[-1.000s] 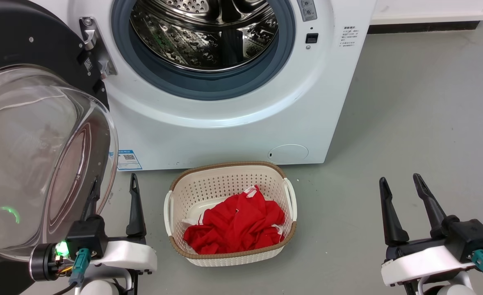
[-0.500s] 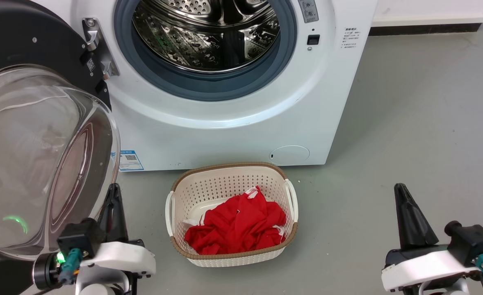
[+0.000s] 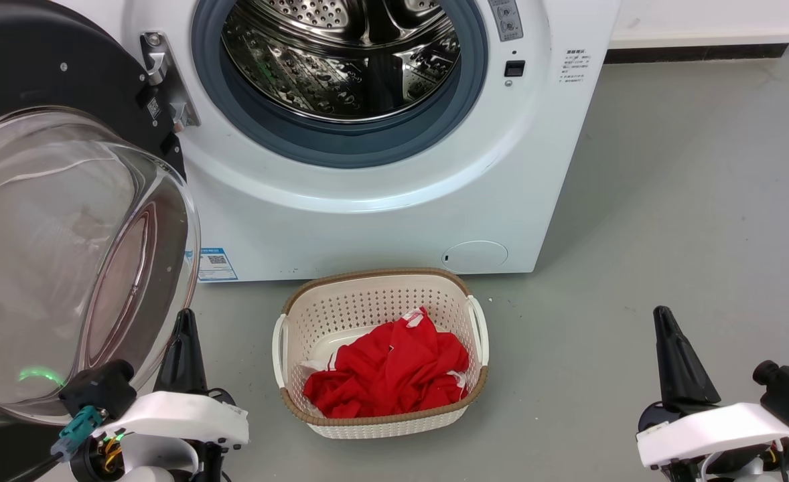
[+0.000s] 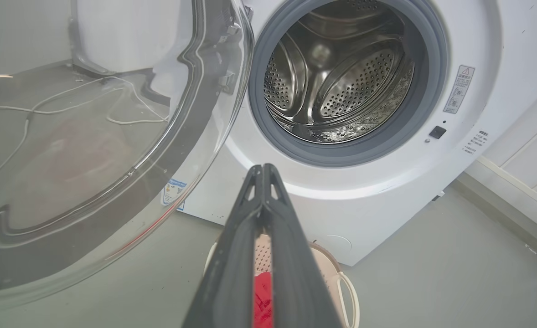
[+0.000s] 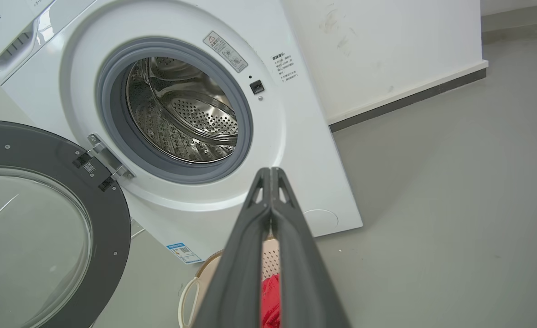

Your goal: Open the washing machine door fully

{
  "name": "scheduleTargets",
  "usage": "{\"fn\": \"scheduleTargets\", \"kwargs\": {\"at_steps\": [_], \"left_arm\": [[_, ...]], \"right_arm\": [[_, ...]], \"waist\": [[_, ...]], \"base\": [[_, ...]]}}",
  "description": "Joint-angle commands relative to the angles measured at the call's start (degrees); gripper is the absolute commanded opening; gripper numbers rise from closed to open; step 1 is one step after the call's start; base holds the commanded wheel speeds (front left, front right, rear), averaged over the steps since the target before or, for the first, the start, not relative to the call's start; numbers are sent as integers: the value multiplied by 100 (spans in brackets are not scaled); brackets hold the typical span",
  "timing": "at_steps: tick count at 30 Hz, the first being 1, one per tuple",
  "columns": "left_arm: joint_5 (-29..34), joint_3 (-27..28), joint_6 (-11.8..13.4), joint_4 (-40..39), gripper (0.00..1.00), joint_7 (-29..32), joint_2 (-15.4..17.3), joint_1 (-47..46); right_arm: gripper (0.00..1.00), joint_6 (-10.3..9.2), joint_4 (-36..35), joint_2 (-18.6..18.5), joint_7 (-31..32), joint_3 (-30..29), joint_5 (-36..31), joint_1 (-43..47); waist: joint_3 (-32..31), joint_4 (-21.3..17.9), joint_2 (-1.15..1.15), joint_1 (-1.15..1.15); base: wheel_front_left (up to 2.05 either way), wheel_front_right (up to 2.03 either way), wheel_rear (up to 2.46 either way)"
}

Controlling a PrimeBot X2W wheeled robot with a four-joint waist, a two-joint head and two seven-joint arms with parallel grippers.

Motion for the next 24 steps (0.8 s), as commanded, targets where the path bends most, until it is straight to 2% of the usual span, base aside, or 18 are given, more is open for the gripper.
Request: {"fn": "scheduleTargets", "kwargs": {"at_steps": [1,24], "left_arm": [[-147,36,-34,-64,0,27,12,-90],[-2164,200,-325,86,0,515,-54,-134]], "right_arm": [[0,-1,-61,-52,22,-10,172,-191],[0,-1,211,-119,406,-100,2249,-320]], "waist": [[-2,1,0,0],[-73,48,0,0]], "base": [[0,0,0],[0,0,0]]}}
